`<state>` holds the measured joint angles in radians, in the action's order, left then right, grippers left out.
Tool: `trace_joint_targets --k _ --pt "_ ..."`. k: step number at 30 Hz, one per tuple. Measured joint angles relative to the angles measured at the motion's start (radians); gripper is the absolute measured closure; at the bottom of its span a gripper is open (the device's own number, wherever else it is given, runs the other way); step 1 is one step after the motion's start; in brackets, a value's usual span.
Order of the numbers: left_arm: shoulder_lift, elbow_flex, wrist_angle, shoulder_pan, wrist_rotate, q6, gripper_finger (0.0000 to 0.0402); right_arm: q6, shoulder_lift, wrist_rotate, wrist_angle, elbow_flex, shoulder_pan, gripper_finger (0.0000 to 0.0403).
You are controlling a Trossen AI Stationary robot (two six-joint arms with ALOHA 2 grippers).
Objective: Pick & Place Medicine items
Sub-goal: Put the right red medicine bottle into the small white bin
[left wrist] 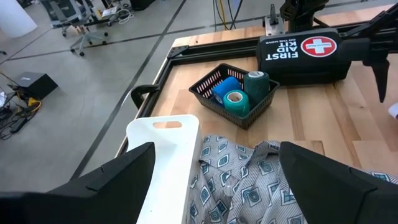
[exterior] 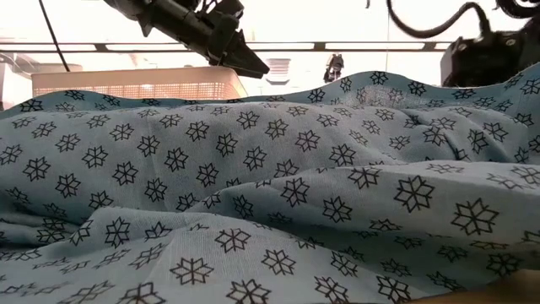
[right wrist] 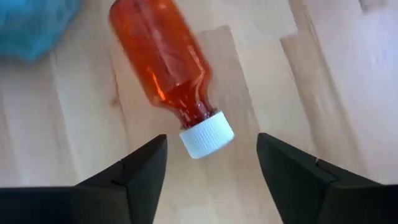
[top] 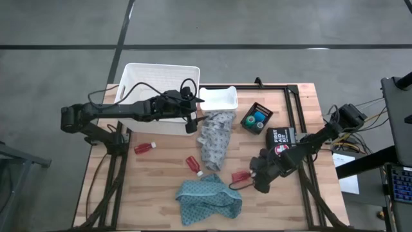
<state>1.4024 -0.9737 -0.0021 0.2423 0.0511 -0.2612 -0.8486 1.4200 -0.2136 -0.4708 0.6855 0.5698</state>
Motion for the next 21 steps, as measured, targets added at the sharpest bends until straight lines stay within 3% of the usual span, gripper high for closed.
trace_joint_targets --k 5,8,21 --pt "0.0 0.0 -0.001 0.0 0.0 0.0 0.0055 0.214 0.0 -0.103 0.015 0.022 0.0 0.0131" --pt "0.0 0.0 -0.003 0.0 0.0 0.0 0.0054 0.267 0.001 -0.11 0.018 0.031 0.0 0.0122" --pt "0.0 0.0 -0.003 0.0 0.0 0.0 0.0055 0.273 0.005 -0.095 0.043 0.018 0.001 0.0128"
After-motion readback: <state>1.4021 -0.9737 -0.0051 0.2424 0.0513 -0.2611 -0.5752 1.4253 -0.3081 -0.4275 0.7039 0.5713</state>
